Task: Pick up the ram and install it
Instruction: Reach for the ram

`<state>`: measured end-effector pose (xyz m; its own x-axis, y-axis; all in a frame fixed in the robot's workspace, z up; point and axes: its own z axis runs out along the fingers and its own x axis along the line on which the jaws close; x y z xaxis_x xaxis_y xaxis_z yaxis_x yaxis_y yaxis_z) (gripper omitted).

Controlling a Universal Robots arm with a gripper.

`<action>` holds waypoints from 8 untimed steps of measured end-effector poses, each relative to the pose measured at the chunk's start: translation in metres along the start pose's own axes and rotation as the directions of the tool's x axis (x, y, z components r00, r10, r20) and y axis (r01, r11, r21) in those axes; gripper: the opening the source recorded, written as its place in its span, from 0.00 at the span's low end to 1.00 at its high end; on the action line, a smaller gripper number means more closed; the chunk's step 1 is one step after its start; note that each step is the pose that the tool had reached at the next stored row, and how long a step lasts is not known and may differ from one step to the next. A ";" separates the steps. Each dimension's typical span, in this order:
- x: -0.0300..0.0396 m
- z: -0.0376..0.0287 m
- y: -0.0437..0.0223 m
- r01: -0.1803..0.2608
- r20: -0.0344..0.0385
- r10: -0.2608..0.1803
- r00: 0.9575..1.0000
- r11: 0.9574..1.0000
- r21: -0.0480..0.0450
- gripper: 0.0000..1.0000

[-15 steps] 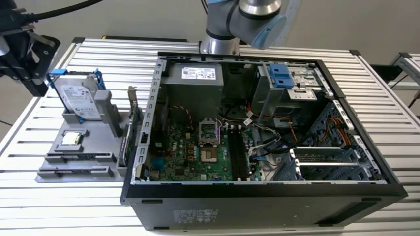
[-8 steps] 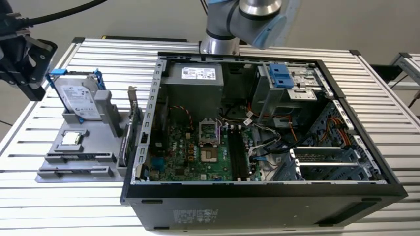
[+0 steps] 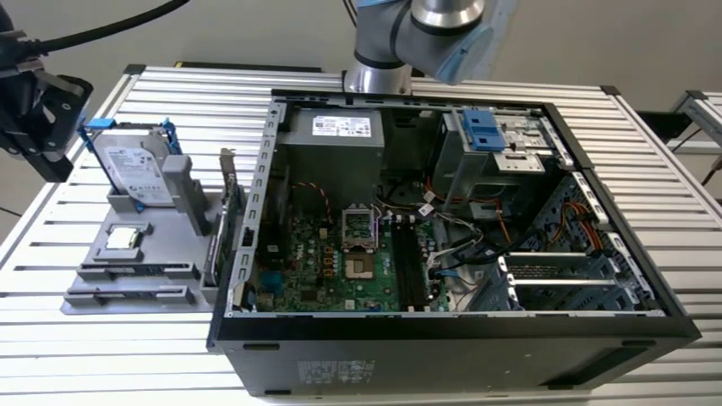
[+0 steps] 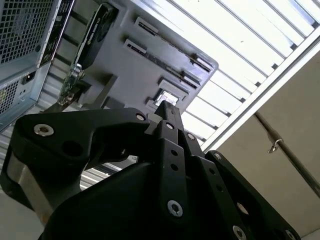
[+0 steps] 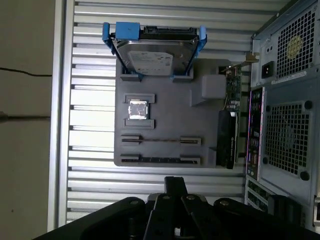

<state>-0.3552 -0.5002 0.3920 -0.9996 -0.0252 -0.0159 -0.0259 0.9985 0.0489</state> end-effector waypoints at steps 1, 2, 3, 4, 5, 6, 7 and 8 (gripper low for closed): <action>0.0000 0.0000 -0.0014 0.000 0.000 0.000 1.000 1.000 0.000 0.00; 0.0001 -0.0001 -0.0028 0.000 0.000 0.000 1.000 1.000 0.000 0.00; 0.0001 -0.0002 -0.0040 0.000 0.000 0.000 1.000 1.000 0.000 0.00; 0.0001 -0.0003 -0.0052 0.000 0.000 0.000 1.000 1.000 0.000 0.00; 0.0002 -0.0003 -0.0063 0.000 0.000 0.000 1.000 1.000 0.000 0.00; 0.0002 -0.0004 -0.0073 0.000 0.000 0.000 1.000 1.000 0.000 0.00; 0.0002 -0.0004 -0.0083 0.000 0.000 0.000 1.000 1.000 0.000 0.00; 0.0002 -0.0005 -0.0092 0.000 0.000 0.000 1.000 1.000 0.000 0.00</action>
<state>-0.3552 -0.5093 0.3920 -0.9996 -0.0252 -0.0157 -0.0259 0.9985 0.0489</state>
